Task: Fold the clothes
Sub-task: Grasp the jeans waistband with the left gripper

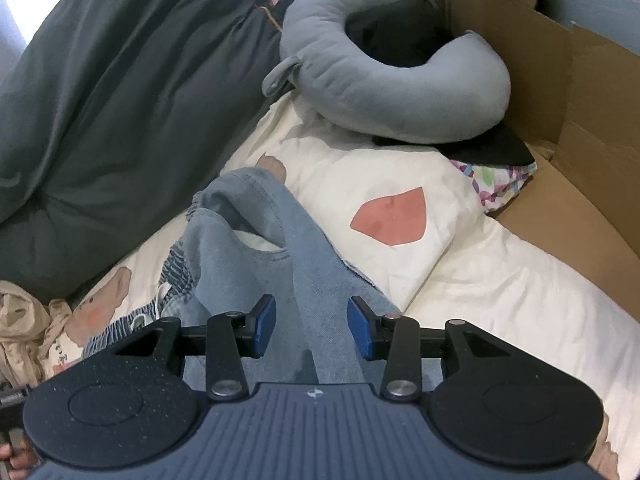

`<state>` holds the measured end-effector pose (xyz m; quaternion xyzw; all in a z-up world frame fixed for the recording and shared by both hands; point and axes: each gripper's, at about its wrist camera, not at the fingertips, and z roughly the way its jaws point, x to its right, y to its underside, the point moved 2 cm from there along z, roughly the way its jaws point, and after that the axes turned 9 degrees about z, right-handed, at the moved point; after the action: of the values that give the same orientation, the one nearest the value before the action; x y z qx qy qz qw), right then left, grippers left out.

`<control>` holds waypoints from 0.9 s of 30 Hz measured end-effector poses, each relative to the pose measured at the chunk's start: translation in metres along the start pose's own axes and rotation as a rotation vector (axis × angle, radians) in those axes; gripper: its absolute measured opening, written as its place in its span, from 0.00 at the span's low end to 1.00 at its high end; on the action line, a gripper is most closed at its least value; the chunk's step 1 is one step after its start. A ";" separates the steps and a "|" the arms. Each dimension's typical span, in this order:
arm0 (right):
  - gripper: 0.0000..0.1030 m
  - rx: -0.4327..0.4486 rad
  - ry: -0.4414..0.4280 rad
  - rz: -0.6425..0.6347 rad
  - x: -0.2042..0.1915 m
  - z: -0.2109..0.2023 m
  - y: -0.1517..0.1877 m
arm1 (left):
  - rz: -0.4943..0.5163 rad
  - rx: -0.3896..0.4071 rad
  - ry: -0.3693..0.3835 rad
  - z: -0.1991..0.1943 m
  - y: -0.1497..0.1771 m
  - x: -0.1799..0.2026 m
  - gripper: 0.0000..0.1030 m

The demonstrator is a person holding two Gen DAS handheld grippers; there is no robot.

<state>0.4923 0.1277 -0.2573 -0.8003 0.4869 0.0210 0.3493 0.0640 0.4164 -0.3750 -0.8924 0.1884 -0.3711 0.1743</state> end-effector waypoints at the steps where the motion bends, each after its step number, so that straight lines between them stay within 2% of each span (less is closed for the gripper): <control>1: 0.45 0.002 0.000 -0.004 0.000 -0.001 0.000 | -0.011 0.014 0.004 -0.005 -0.003 -0.003 0.48; 5: 0.45 -0.003 0.001 0.009 0.004 0.002 0.001 | -0.033 0.053 -0.030 -0.019 -0.014 -0.018 0.54; 8: 0.45 -0.010 0.002 0.012 0.005 0.006 0.002 | -0.054 0.026 -0.042 -0.010 -0.017 -0.026 0.54; 11: 0.45 -0.014 -0.003 0.007 0.002 0.010 0.003 | -0.063 -0.009 -0.009 0.005 -0.013 -0.022 0.54; 16: 0.45 -0.011 0.003 0.005 0.001 0.010 0.002 | 0.032 -0.059 -0.007 0.024 -0.006 0.001 0.55; 22: 0.45 -0.017 0.047 0.024 0.014 0.011 0.001 | 0.044 -0.105 -0.011 0.042 0.004 0.009 0.60; 27: 0.45 -0.027 0.052 0.016 0.012 0.018 0.001 | 0.028 -0.117 0.002 0.052 0.010 0.008 0.61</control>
<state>0.5035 0.1287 -0.2759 -0.8012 0.5019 0.0097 0.3258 0.1050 0.4135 -0.4094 -0.8980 0.2224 -0.3578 0.1270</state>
